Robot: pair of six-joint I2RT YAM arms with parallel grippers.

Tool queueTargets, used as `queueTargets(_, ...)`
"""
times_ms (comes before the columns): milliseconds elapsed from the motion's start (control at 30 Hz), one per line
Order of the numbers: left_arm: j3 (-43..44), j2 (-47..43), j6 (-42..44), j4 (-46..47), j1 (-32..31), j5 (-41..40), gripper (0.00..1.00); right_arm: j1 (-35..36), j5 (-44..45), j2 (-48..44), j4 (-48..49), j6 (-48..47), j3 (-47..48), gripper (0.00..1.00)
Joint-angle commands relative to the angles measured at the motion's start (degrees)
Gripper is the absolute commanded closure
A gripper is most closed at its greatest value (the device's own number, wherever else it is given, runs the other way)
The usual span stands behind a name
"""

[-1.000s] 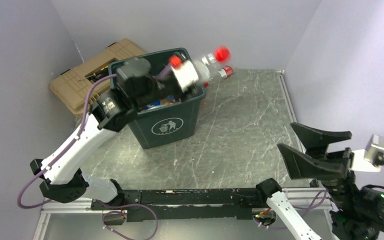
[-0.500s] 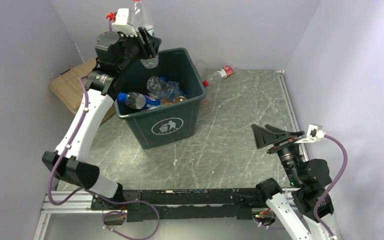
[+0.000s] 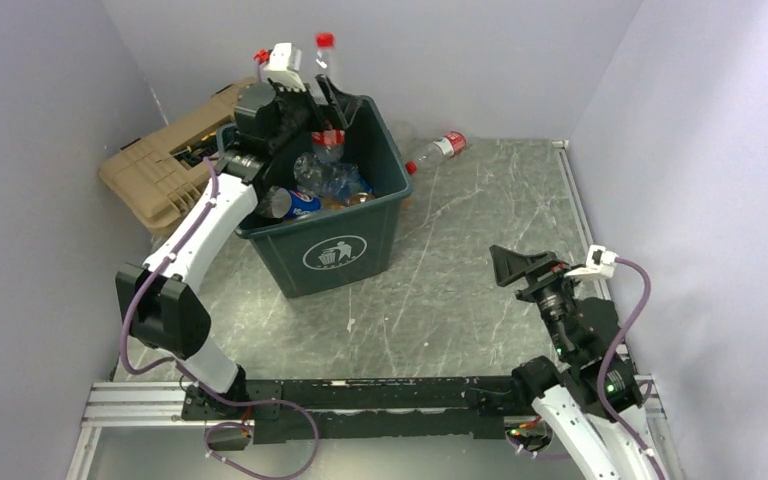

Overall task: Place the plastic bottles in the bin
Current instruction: Place the plastic bottle in the trash bin, then pick up the plastic bottle from the corner of the board.

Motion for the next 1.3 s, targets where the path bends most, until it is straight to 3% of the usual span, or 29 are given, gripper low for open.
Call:
queueTargets(0, 0.49, -4.03, 5.77, 4.36, -4.71, 0.39, 0.0, 0.33, 4.49, 3.85, 2.69, 5.81, -2.5, 0.0)
queueTargets(200, -1.21, -14.37, 7.78, 0.25, -5.88, -4.42, 0.01, 0.27, 2.89, 11.28, 2.94, 3.76, 0.93, 0.0)
queueTargets(400, -5.77, -28.55, 9.24, -7.35, -6.0, -10.84, 0.01, 0.25, 8.33, 15.13, 8.16, 3.07, 2.03, 0.01)
queueTargets(533, -8.63, -35.69, 8.52, -16.13, -6.0, -18.76, 0.0, 0.25, 2.87, 23.26, 14.83, 2.2, 3.68, 0.02)
queueTargets(733, -16.03, -43.53, 5.07, -25.62, -5.95, -26.98, 0.0, -1.79, 2.64, 35.43, 21.03, 2.83, 7.65, 0.02)
queueTargets(933, -19.87, -44.05, 3.25, -30.18, -5.92, -30.41, 0.0, -11.32, -12.17, 46.96, 33.28, 11.86, 5.97, 0.05)
queueTargets(1133, -13.23, -38.96, -0.87, -36.86, -5.5, -29.14, 0.0, -11.79, -12.46, 49.26, 38.74, 12.46, 3.55, 0.05)
queueTargets(1267, -10.36, -38.18, -3.15, -39.11, -5.21, -32.44, 0.03, -12.23, -13.07, 49.26, 39.35, 12.09, 2.78, 0.05)
